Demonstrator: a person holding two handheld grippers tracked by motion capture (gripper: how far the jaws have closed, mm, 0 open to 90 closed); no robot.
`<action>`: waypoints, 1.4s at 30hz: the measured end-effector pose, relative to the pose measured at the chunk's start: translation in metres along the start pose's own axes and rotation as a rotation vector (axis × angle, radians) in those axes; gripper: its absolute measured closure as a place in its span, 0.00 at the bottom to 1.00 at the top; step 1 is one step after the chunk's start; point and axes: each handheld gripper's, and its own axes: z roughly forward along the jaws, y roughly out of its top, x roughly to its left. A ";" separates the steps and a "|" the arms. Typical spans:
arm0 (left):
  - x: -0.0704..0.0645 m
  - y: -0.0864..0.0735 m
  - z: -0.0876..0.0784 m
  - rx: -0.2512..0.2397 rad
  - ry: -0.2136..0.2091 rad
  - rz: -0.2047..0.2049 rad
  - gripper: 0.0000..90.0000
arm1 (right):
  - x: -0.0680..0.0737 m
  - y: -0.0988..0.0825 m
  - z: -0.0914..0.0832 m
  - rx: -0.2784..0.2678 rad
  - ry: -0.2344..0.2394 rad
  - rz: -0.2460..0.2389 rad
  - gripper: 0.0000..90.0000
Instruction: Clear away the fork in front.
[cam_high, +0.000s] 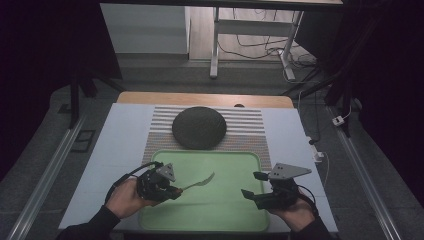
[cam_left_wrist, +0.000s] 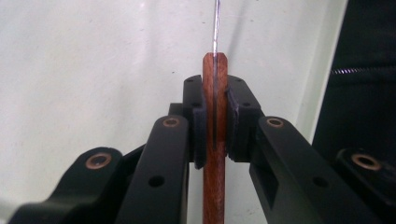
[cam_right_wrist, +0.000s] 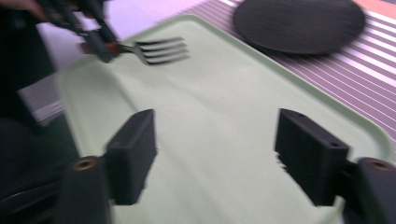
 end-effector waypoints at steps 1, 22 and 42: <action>0.000 -0.001 0.000 -0.002 0.005 -0.023 0.88 | 0.000 0.000 0.000 0.000 0.000 0.000 0.27; 0.017 -0.018 0.012 0.011 0.077 -0.442 0.88 | -0.008 -0.034 -0.028 0.025 -0.183 0.143 0.00; 0.020 -0.026 0.026 0.085 0.108 -0.570 0.85 | -0.008 -0.039 -0.035 0.036 -0.172 0.176 0.00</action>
